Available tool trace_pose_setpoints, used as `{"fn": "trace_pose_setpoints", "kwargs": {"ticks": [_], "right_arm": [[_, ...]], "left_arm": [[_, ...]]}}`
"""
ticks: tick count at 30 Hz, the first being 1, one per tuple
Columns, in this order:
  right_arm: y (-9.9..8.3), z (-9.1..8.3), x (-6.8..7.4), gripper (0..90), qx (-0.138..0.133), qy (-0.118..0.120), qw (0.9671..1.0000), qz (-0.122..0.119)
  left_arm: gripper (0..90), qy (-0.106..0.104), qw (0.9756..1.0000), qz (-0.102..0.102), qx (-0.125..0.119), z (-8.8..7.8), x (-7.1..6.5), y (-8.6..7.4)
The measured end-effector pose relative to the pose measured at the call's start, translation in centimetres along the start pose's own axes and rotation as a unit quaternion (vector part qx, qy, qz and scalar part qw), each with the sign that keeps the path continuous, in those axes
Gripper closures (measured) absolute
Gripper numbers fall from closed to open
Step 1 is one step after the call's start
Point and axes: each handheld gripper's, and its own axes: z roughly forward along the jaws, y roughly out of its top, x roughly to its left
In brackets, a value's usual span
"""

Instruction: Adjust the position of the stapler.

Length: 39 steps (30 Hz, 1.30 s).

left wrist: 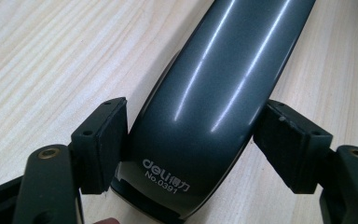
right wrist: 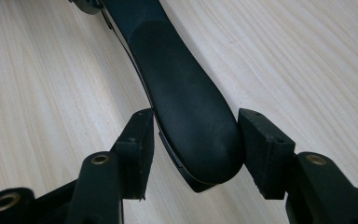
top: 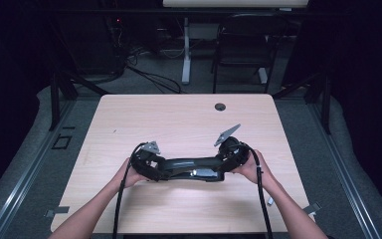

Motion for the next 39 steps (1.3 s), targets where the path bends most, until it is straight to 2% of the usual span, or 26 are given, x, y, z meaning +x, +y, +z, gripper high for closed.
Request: {"fn": "trace_pose_setpoints", "kwargs": {"ticks": [1,7,12,14,15,18,20,21,24,25,28,31,39], "right_arm": [[0.0,0.0,0.0,47.3,0.001,0.0,1.0,-0.002],[-0.1,0.0,0.0,46.9,-0.002,0.003,1.0,-0.003],[0.0,0.0,0.2,46.7,0.002,0.0,1.0,-0.003],[-0.1,0.0,0.3,46.8,-0.001,0.0,1.0,-0.002],[-0.1,0.0,0.3,46.9,0.002,0.0,1.0,-0.003],[-0.2,0.0,0.5,46.9,-0.001,0.001,1.0,-0.003],[-0.2,0.0,0.6,46.9,-0.001,0.001,1.0,-0.001],[-0.2,0.1,0.7,47.0,-0.005,0.001,1.0,-0.002],[-0.2,0.0,0.8,47.0,-0.001,0.003,1.0,-0.005],[-0.3,0.0,0.9,47.0,-0.001,0.002,1.0,-0.003],[-0.3,0.0,1.1,47.0,-0.001,0.003,1.0,-0.003],[-0.3,0.0,1.3,47.0,-0.001,0.001,1.0,-0.007],[-0.6,0.1,1.6,47.0,-0.009,0.003,0.9999,-0.006]], "left_arm": [[27.4,-0.007,1.0,0.0,-0.002,0.0,0.0,-0.1],[28.5,-0.001,1.0,0.001,0.003,-0.2,-0.3,-0.3],[28.6,-0.003,1.0,0.003,0.003,-0.2,-0.3,-0.3],[28.6,-0.01,0.9999,0.004,0.001,-0.2,-0.3,-0.3],[28.6,-0.004,1.0,0.004,0.003,-0.3,-0.4,-0.3],[28.6,-0.003,1.0,0.004,0.007,-0.4,-0.5,-0.4],[28.6,-0.012,0.9999,0.004,0.004,-0.4,-0.5,-0.4],[28.5,-0.005,0.9999,0.005,0.01,-0.5,-0.6,-0.4],[28.6,-0.013,0.9999,0.004,0.008,-0.5,-0.7,-0.5],[28.6,-0.005,0.9999,0.005,0.013,-0.6,-0.8,-0.5],[28.6,-0.011,0.9999,0.004,0.012,-0.6,-0.8,-0.6],[28.5,-0.003,0.9999,0.004,0.016,-0.7,-1.1,-0.7],[27.8,0.0,0.9998,0.003,0.018,-0.8,-1.3,-0.7]]}}
